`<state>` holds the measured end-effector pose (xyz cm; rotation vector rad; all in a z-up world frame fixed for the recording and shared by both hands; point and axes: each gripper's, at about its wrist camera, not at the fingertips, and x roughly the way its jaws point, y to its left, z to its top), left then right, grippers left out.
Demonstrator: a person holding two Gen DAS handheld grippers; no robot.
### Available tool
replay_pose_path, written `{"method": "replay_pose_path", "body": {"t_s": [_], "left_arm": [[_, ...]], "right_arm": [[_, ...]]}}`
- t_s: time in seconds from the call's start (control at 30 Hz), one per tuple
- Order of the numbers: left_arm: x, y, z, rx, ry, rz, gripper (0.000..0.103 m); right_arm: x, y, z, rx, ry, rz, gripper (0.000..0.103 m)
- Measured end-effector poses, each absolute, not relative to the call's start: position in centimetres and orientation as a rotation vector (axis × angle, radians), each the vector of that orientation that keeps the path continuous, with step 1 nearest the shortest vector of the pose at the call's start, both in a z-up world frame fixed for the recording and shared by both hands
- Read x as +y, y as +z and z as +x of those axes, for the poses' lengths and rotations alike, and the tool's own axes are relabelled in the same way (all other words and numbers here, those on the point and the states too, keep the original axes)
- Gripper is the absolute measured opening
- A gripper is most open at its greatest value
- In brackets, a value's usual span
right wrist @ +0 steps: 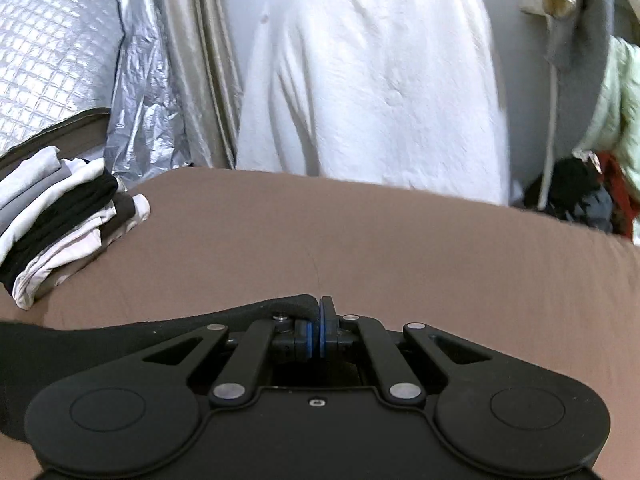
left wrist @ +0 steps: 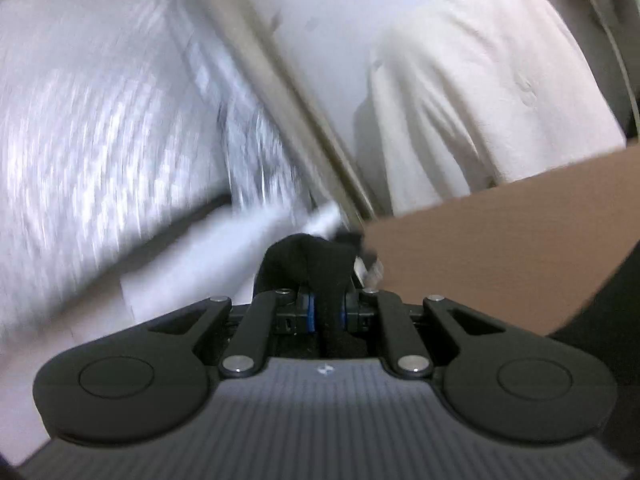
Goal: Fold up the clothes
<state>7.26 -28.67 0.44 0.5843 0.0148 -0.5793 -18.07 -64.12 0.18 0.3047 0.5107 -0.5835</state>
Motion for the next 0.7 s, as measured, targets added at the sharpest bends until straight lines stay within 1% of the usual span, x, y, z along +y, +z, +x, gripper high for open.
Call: {"method": "replay_pose_path", "body": {"t_s": [0.07, 0.17, 0.23, 0.27, 0.3, 0.33, 0.37, 0.4, 0.43, 0.47, 0.5, 0.53, 0.6, 0.7], "left_arm": [[-32.3, 2.3, 8.4, -0.091, -0.585, 0.678, 0.01], [-38.5, 3.8, 11.6, -0.239, -0.517, 0.763, 0.01], [-42.5, 4.0, 14.6, -0.271, -0.485, 0.765, 0.012], [-44.2, 3.9, 15.9, -0.241, -0.494, 0.767, 0.022], [-46.1, 3.4, 17.5, -0.143, -0.482, 0.79, 0.047], [-48.1, 2.9, 19.3, -0.039, -0.468, 0.814, 0.062], [-48.9, 2.0, 20.5, 0.083, -0.463, 0.809, 0.073], [-49.6, 1.0, 21.7, 0.206, -0.457, 0.8, 0.072], [-48.9, 0.2, 22.0, 0.298, -0.492, 0.749, 0.072], [-48.1, -0.7, 22.2, 0.387, -0.531, 0.694, 0.072], [-46.7, -1.7, 21.7, 0.432, -0.549, 0.67, 0.072], [-45.2, -2.8, 21.1, 0.474, -0.565, 0.648, 0.072], [-41.9, -4.7, 19.9, 0.53, -0.577, 0.618, 0.074], [-34.9, -7.0, 17.7, 0.597, -0.554, 0.556, 0.074]], "right_arm": [[-65.3, 0.0, -17.2, 0.506, -0.574, 0.31, 0.003], [-66.9, -0.3, -16.1, 0.484, -0.569, 0.319, 0.003], [-67.6, -1.4, -15.9, 0.462, -0.58, 0.333, 0.003], [-67.8, -2.0, -15.9, 0.468, -0.587, 0.342, 0.003], [-68.0, -2.8, -15.6, 0.487, -0.596, 0.354, 0.003], [-68.2, -3.8, -15.3, 0.515, -0.607, 0.371, 0.004], [-68.5, -4.8, -15.0, 0.547, -0.618, 0.388, 0.005], [-68.8, -5.8, -14.8, 0.585, -0.632, 0.401, 0.01], [-69.0, -6.6, -14.6, 0.627, -0.65, 0.408, 0.018], [-69.1, -7.2, -14.4, 0.677, -0.675, 0.407, 0.039], [-69.1, -7.7, -14.3, 0.728, -0.71, 0.398, 0.062], [-69.2, -7.8, -14.4, 0.76, -0.738, 0.406, 0.065], [-69.7, -7.6, -15.1, 0.763, -0.731, 0.486, 0.064], [-70.1, -7.3, -16.2, 0.752, -0.692, 0.633, 0.064]]}}
